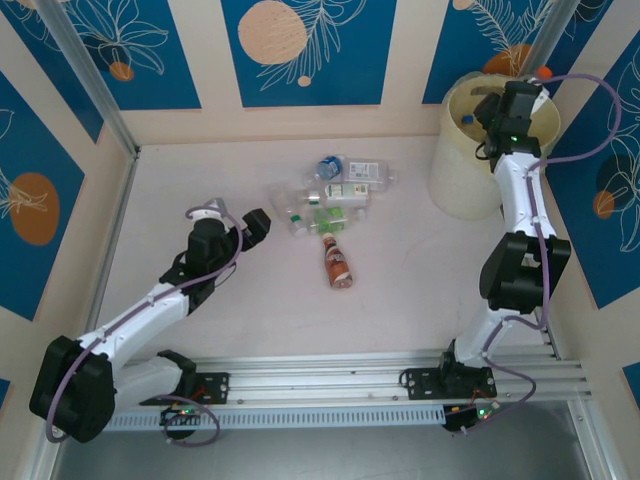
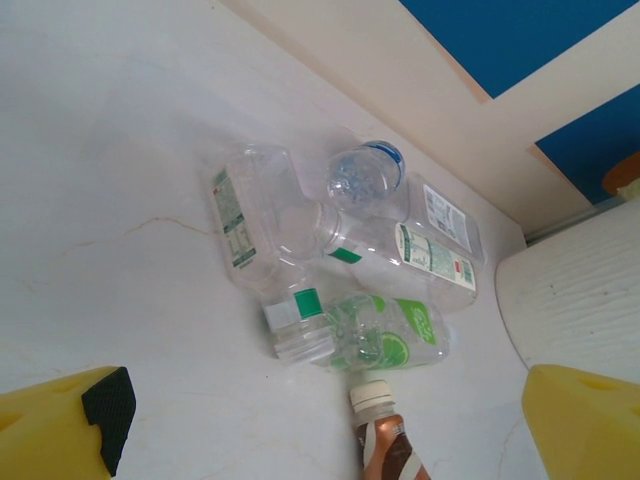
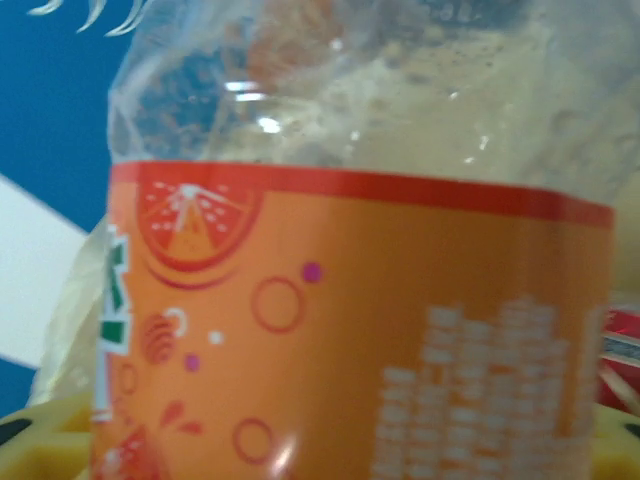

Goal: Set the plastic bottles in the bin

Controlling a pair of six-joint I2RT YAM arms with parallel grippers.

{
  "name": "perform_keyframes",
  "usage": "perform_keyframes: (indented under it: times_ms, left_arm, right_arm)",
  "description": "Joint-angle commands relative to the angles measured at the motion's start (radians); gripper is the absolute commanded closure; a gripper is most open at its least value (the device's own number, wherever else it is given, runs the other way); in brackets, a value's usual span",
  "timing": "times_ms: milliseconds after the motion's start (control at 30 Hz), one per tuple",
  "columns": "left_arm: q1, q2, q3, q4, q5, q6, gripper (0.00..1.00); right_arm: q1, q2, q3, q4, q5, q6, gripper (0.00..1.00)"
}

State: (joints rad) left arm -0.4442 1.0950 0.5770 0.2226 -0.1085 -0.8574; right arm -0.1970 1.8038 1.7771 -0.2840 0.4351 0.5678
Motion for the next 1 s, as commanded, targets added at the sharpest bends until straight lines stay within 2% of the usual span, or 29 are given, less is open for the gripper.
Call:
perform_keyframes:
  times_ms: [0,67,167,267,500,700,833,967]
  left_arm:
    - [0.016,-0.015,-0.019,-0.019,-0.037,-0.009,0.0]
    - [0.019,-0.011,-0.018,-0.019,-0.04,-0.011,0.0]
    - [0.022,0.0,-0.015,-0.017,-0.034,-0.015,0.0]
    - [0.025,0.007,-0.014,-0.025,-0.027,-0.019,0.0]
    - [0.032,0.019,-0.016,-0.05,-0.033,-0.024,0.0]
    - [0.038,0.067,0.011,-0.068,-0.005,-0.035,0.0]
    - [0.038,0.131,0.059,-0.114,0.016,-0.034,0.0]
    - [0.038,0.219,0.138,-0.187,0.06,-0.047,0.0]
  right_arm:
    - [-0.015,0.016,0.078,-0.067,0.056,0.083,0.31]
    - [-0.011,0.034,0.136,-0.142,0.062,0.094,0.19]
    - [-0.002,0.031,0.154,-0.184,0.133,0.111,0.13]
    - [-0.003,0.001,0.114,-0.158,0.133,0.123,0.06]
    - [0.017,-0.095,0.013,-0.085,0.159,0.092,0.02]
    - [0.064,-0.234,-0.145,0.037,0.017,-0.004,0.0]
    - [0.15,-0.317,-0.242,0.05,-0.126,-0.126,0.0]
    - [0.261,-0.335,-0.313,0.026,-0.224,-0.231,0.01]
